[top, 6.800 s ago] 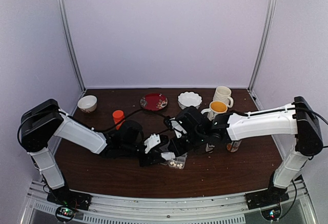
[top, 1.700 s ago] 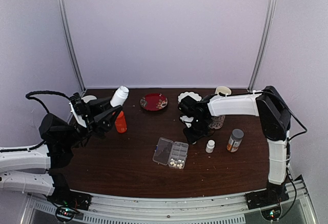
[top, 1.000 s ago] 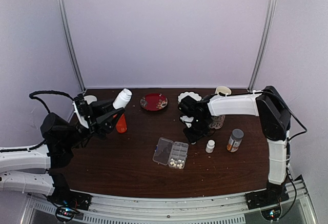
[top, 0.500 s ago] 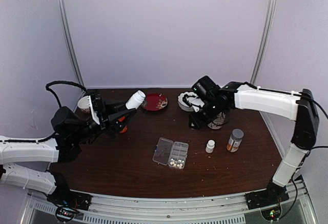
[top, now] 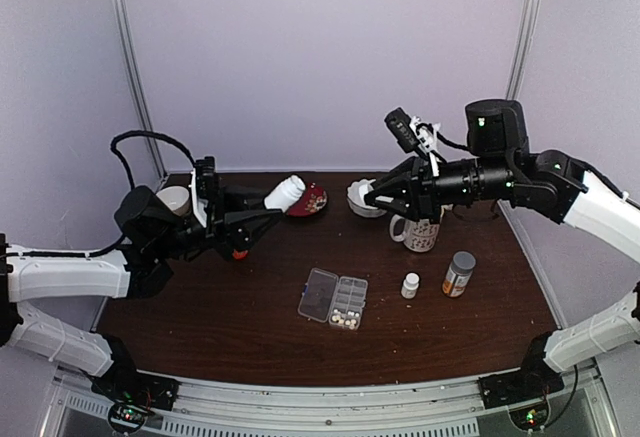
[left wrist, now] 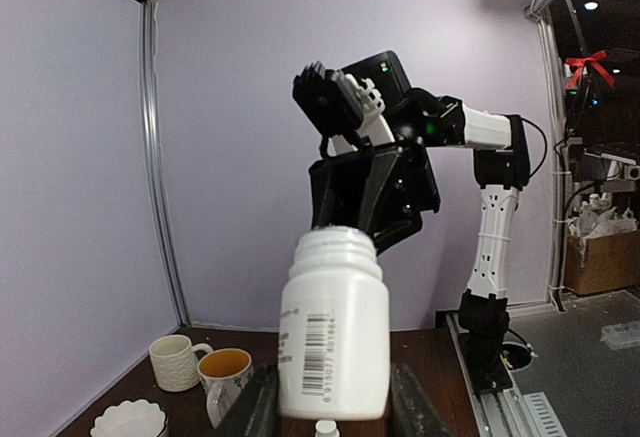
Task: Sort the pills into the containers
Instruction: Pick up the lid of the pill bottle from the center of the board, then close the lid of the pill bottle on the pill bottle.
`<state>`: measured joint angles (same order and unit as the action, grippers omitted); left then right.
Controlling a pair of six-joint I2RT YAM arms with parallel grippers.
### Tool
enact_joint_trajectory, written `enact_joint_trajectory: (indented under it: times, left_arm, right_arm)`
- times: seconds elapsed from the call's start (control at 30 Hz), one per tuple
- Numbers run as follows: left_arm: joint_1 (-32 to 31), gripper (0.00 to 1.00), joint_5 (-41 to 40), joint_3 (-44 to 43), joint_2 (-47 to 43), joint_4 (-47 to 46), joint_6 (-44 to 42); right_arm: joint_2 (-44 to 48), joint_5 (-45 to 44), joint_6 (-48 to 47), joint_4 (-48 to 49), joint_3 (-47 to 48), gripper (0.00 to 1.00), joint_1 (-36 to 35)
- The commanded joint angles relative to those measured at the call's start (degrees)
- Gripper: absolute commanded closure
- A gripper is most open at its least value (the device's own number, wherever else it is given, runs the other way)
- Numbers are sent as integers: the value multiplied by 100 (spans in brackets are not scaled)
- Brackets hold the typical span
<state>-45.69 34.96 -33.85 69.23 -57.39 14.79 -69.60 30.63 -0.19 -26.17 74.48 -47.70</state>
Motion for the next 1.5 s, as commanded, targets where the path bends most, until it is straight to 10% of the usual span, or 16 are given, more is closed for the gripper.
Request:
enact_joint_trajectory:
  times: [0.0,0.4,1.03,1.47]
  left_arm:
    - [34,100,533,-390,85,464,41]
    - [-3,100,697,-815,-133,1954,-538]
    - [-47,100,806,-797,-150,2010,-626]
    - [-54,100,1327,-862,-59,1280,212]
  right_arm:
    - [-99,313,-529,50,388,81,-303]
    - [-914,225,-1439,-794,1556,82,-728]
    - [-1704,-647,-1758,-1579,2338,83,-1038]
    - [-1626,283,-1991,-1270,2095,82,-1039]
